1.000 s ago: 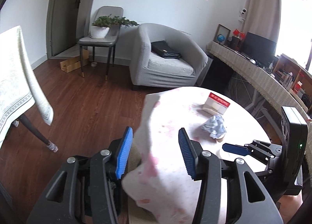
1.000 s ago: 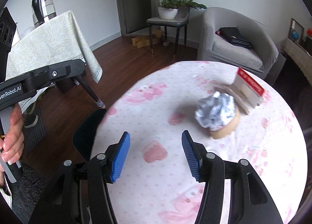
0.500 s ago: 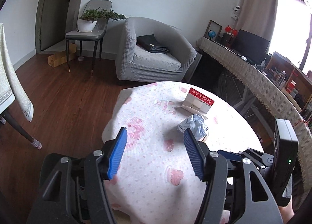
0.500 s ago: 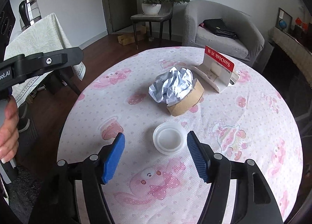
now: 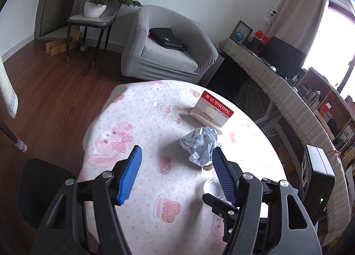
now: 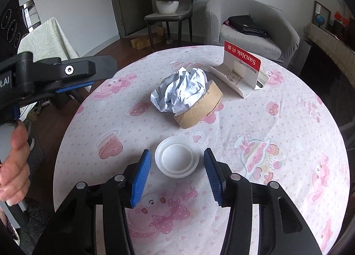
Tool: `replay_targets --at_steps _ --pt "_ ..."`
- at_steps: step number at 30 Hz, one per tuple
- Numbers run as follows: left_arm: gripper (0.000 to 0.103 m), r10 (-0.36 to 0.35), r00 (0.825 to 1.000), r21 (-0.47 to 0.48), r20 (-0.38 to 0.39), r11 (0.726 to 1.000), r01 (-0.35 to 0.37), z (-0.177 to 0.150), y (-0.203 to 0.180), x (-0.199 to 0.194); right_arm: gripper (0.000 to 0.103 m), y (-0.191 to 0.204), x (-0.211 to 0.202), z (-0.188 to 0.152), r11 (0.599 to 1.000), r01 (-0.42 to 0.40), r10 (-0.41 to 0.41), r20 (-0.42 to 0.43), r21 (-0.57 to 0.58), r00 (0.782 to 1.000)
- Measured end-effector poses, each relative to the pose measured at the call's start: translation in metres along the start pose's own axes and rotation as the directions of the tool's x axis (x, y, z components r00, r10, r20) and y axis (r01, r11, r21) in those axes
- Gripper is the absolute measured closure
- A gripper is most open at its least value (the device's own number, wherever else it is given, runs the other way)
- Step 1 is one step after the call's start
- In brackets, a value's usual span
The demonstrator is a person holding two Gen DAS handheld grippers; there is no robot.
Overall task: Collect trash
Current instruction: 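Close the right tool on the white plastic lid while the left tool grasps the crumpled paper ball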
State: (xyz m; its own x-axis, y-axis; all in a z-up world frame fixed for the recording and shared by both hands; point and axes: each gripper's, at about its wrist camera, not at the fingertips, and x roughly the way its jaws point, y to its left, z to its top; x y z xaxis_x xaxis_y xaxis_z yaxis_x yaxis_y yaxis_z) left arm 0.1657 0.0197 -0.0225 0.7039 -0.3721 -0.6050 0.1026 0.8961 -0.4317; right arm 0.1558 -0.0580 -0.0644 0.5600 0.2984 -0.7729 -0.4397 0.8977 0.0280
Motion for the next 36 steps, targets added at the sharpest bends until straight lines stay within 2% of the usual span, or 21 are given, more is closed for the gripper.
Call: replay_targets --at_steps 2,12,18,28,31,36 --pt "0.035 -0.007 1.000 -0.012 -0.010 1.000 0.007 -0.001 -0.002 0.006 0.063 0.000 0.001 0.001 1.000 0.008 -0.008 0.008 -0.007 1.000" --pt "0.030 -0.006 1.000 0.007 -0.026 1.000 0.006 -0.004 -0.021 0.031 0.063 -0.025 -0.023 -0.007 0.999 0.005 -0.006 0.039 0.035 0.999" --pt "0.030 0.001 1.000 -0.026 -0.008 1.000 -0.001 -0.003 -0.025 0.042 0.063 -0.049 -0.036 -0.012 0.997 0.006 -0.010 0.058 0.079 0.998" --pt "0.029 -0.017 1.000 -0.089 -0.005 0.996 0.017 0.003 -0.024 0.063 0.063 -0.066 -0.042 -0.021 0.994 -0.012 0.006 0.056 0.108 0.998" --pt "0.030 -0.051 0.999 -0.126 -0.015 0.991 0.049 0.002 -0.022 0.070 0.063 -0.069 -0.044 -0.024 0.994 -0.011 0.005 0.055 0.110 0.998" --pt "0.042 -0.052 0.998 -0.147 -0.019 0.988 0.048 0.001 -0.021 0.076 0.063 -0.076 -0.044 -0.025 0.992 -0.028 0.021 0.055 0.124 0.998"
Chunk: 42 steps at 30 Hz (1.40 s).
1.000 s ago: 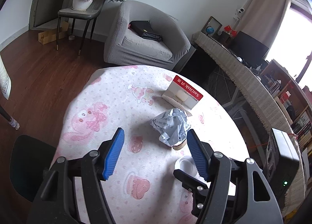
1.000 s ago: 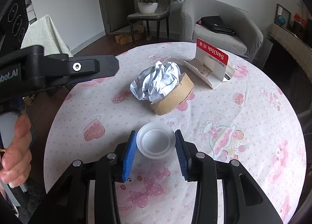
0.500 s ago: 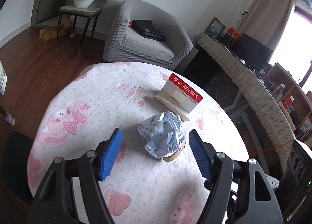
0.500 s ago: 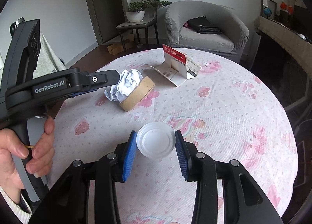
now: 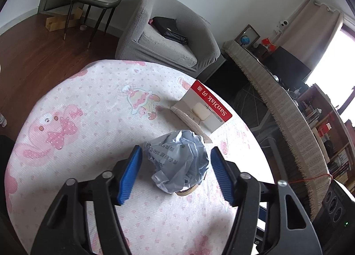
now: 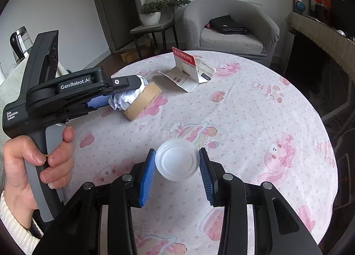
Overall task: Collect trash
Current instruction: 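Close the right tool on the white plastic lid while the left tool grasps the crumpled paper ball, then lift the paper ball and lid and carry both over the green bin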
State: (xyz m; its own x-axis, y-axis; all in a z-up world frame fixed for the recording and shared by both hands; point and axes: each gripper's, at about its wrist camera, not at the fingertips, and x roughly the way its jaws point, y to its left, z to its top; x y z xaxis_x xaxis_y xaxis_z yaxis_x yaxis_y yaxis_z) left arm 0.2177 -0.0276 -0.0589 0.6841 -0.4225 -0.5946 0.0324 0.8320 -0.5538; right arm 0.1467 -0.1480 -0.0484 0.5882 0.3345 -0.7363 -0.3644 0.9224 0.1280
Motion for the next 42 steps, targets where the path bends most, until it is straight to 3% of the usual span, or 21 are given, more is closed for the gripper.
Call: replay_targets --at_steps 9,24,42 --pt "0.046 -0.004 1.000 0.001 0.004 1.000 0.004 -0.003 -0.001 0.001 0.063 -0.010 -0.001 -0.001 1.000 0.010 -0.010 -0.003 0.016 1.000" --pt "0.046 0.039 0.999 0.041 0.036 0.998 -0.041 0.003 0.006 -0.030 0.063 0.009 -0.003 0.010 1.000 0.007 -0.007 0.010 -0.021 1.000" --pt "0.046 0.189 0.978 0.139 0.085 0.970 -0.199 0.007 0.048 -0.091 0.063 0.069 0.013 0.041 0.996 -0.068 0.069 0.022 -0.050 0.997"
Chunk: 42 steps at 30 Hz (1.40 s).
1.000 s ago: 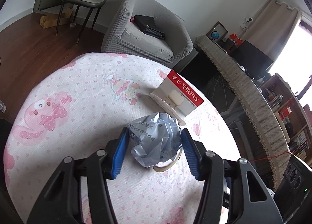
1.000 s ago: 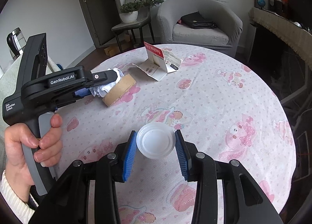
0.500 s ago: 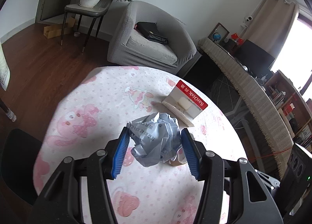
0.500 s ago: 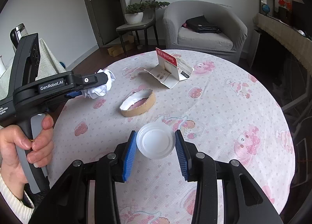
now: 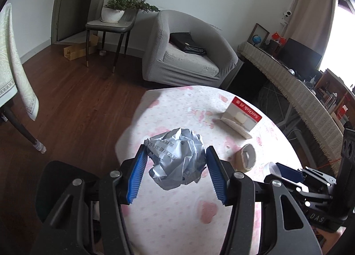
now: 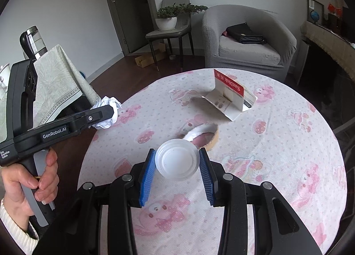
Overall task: Collect trash
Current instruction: 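Lift the paper ball and lid and carry both over the green bin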
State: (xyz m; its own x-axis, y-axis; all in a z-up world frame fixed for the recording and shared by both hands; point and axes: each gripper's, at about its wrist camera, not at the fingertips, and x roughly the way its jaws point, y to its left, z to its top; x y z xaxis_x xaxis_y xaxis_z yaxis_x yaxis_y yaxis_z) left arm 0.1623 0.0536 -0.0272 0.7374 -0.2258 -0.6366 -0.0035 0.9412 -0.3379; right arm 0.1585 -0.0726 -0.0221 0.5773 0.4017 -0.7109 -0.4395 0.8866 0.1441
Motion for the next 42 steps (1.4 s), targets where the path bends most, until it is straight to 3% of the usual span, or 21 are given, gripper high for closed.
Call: replay_targets --at_steps 13,25,33,37,42 --pt "0.046 0.086 0.996 -0.054 0.022 0.995 -0.085 0.001 0.070 -0.034 0.063 0.046 0.022 0.020 0.996 -0.083 0.083 0.007 -0.007 0.996" --pt "0.046 0.189 0.981 -0.057 -0.033 0.980 -0.191 -0.013 0.138 -0.042 0.063 0.103 0.052 0.036 0.987 -0.145 0.145 -0.013 -0.071 0.989" --pt "0.046 0.245 0.960 -0.068 -0.134 0.964 -0.256 -0.034 0.187 -0.027 0.063 0.139 0.075 0.042 0.976 -0.191 0.188 -0.040 -0.106 0.981" --pt "0.046 0.273 0.937 -0.061 -0.220 0.954 -0.292 -0.047 0.204 -0.012 0.063 0.155 0.086 0.044 0.970 -0.209 0.203 -0.059 -0.124 0.977" --pt "0.046 0.280 0.920 -0.038 -0.274 0.953 -0.301 -0.058 0.215 -0.005 0.063 0.173 0.103 0.045 0.964 -0.228 0.218 -0.083 -0.138 0.972"
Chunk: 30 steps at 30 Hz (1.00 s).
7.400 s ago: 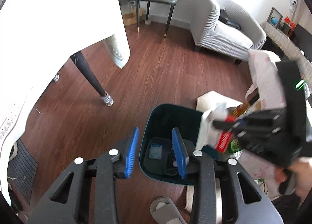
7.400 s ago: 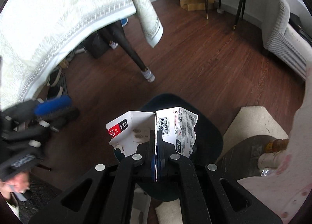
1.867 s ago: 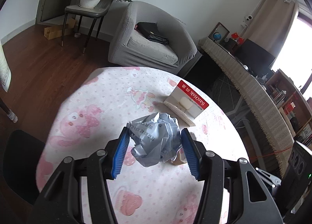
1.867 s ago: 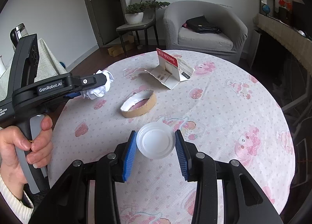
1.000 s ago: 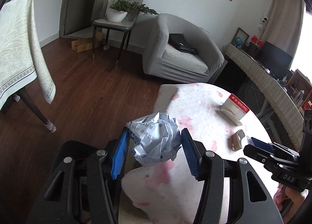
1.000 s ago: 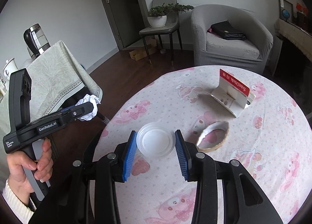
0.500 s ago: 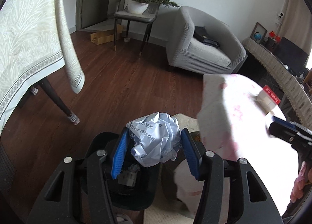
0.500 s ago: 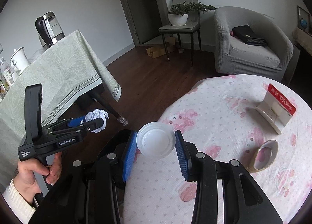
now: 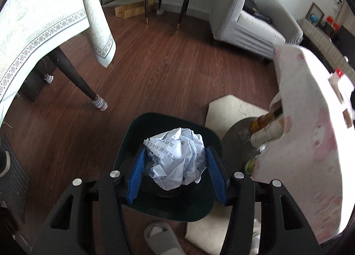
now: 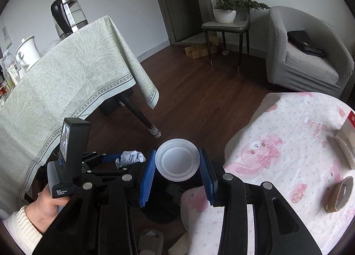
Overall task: Collect trash
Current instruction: 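Lift the paper ball and lid and carry both over the green bin, then open the left tool to drop the paper ball into the bin, then lower the white lid into the green bin and open the right tool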
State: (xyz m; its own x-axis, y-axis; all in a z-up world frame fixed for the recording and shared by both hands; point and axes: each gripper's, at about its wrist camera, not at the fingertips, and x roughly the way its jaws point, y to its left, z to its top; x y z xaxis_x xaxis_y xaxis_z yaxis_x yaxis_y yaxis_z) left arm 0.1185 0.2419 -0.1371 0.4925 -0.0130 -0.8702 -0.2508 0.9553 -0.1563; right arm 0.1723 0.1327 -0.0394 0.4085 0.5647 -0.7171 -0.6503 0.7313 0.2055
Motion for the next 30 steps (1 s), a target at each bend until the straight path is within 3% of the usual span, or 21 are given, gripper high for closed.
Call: replay_targets --at_steps 8,12,16,30 --pt "0.042 0.009 0.995 0.034 -0.094 0.999 -0.006 -0.014 0.019 0.021 0.063 0.024 0.032 0.003 0.999 -0.027 0.026 -0.043 -0.030 0.999" --pt "0.036 0.028 0.995 0.051 -0.099 0.998 -0.023 -0.014 0.025 0.022 0.063 0.029 0.047 0.003 0.999 -0.033 0.031 -0.064 -0.034 0.997" --pt "0.033 0.011 0.997 0.043 -0.072 0.999 -0.008 -0.013 0.032 0.013 0.063 0.034 0.062 0.003 0.999 -0.034 0.030 -0.087 -0.042 0.996" --pt "0.036 0.003 1.000 -0.021 0.016 1.000 -0.002 -0.010 0.066 -0.024 0.063 0.052 0.112 -0.004 0.998 -0.031 0.022 -0.172 -0.054 0.985"
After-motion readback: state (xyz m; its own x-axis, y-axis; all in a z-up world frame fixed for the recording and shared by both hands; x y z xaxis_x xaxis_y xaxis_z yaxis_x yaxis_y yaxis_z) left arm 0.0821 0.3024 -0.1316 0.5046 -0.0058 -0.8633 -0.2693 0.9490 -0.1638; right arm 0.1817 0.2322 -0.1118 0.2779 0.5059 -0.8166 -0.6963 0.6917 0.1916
